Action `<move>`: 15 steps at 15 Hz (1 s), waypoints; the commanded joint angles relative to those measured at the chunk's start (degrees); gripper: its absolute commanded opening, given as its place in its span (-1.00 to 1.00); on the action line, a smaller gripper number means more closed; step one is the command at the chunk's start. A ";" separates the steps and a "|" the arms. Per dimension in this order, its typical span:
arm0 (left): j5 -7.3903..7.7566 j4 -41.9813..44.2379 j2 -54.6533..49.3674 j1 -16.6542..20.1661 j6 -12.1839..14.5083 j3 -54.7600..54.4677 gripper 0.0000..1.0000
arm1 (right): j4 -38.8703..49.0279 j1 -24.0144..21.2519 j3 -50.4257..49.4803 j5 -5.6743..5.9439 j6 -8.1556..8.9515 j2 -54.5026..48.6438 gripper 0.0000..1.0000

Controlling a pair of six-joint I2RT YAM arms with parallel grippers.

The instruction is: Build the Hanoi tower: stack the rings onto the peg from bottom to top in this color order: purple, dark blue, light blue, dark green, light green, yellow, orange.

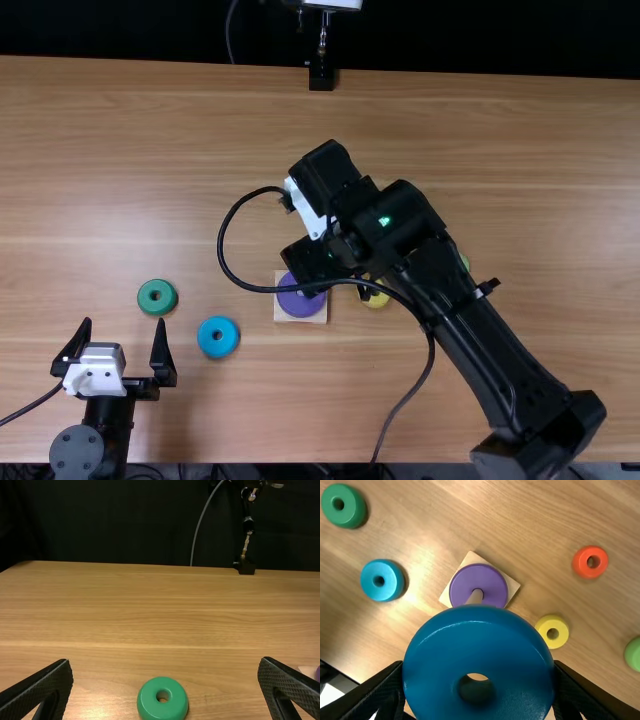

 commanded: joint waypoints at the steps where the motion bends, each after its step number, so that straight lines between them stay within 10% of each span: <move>1: -0.36 -1.02 -0.62 0.46 0.11 -1.26 1.00 | 0.09 0.53 2.91 -0.52 0.25 0.77 -1.00; 15: -0.36 -1.02 -0.62 0.46 0.11 -1.26 1.00 | 1.15 2.20 3.96 -0.52 1.73 3.49 -1.00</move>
